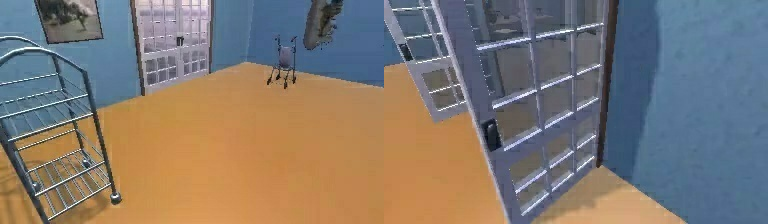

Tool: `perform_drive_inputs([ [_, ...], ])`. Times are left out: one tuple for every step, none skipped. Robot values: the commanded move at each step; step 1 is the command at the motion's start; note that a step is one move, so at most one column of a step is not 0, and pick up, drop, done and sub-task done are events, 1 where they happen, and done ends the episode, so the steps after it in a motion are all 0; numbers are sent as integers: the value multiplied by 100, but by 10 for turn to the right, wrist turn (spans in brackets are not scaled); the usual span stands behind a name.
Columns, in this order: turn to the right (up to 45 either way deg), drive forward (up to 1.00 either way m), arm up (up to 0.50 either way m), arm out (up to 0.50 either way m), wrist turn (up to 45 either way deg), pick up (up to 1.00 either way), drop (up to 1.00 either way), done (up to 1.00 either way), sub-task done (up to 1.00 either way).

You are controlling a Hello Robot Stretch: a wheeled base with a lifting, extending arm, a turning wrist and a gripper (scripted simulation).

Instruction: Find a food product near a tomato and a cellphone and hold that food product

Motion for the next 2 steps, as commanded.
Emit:
perform_drive_inputs([
  [450,0,0,0,0,0,0,0,0],
  [180,0,0,0,0,0,0,0,0],
])
